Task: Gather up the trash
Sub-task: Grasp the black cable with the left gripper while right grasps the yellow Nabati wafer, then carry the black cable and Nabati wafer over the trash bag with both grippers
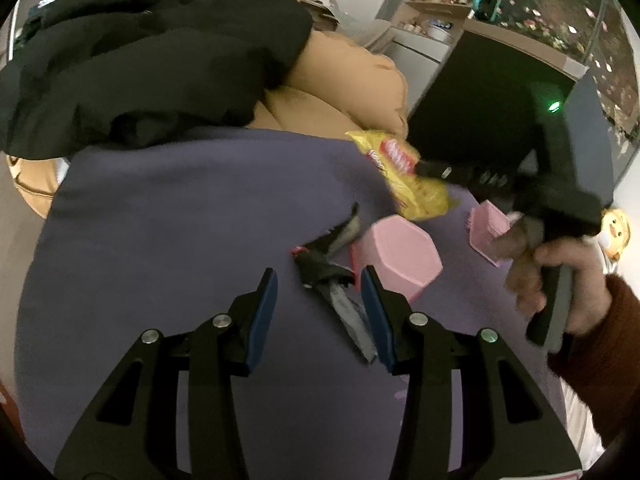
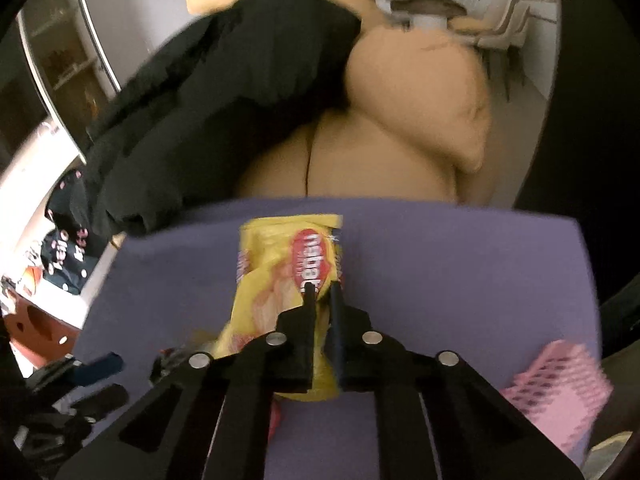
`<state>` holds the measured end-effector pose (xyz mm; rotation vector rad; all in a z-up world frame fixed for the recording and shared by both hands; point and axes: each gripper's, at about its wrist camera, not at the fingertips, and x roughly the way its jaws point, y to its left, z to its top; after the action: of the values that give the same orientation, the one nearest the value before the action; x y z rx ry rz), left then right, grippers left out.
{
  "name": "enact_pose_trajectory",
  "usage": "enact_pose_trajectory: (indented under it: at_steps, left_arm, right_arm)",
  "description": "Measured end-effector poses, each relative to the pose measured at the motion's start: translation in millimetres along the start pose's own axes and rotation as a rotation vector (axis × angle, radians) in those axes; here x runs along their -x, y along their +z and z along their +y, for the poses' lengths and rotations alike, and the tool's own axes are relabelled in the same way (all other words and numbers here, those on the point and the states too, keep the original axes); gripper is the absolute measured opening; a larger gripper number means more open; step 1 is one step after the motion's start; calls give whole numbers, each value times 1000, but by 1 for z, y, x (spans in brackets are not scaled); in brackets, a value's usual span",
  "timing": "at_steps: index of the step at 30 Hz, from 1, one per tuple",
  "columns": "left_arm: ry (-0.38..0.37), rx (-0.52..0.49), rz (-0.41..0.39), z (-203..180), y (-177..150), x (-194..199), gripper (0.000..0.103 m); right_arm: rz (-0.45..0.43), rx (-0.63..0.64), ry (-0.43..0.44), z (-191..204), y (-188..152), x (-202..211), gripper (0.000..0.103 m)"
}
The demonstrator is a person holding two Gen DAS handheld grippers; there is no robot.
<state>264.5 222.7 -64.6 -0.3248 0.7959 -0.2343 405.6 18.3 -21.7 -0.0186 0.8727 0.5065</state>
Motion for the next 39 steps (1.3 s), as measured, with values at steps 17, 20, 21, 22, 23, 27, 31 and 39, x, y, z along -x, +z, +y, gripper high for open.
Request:
enact_pose_trajectory:
  at_steps: [17,20,21,22,23,27,31,39]
  left_arm:
    - [120,44,108,-14,9,-38,32]
    - [128,49,92,-22,4,-28,26]
    - [135,46,73,-26,4,-21,25]
    - [141,42,55,-29,4,-15,24]
    - [148,28,27,-36,6,-4,24]
    - [164,-39,-74,-67,14,35,23]
    - [137,-92,-167,-108,21,75,24]
    - [64,-181,-229,-196,20,105,24]
  right_arm:
    - [-100,23,7,-47,-49,119,7]
    - [-119,7,14,-54,-60,135,7]
    - [-130,8,11,-55,-63,141,7]
    - [-140,11,8,-57,-66,147,7]
    - [-150,15,5,-57,-68,153,7]
    - [-206,43,-3,-57,-78,186,7]
    - [-275,75,-26,-59,-89,224,7]
    - [-378,54,-92,-95,-109,290,7]
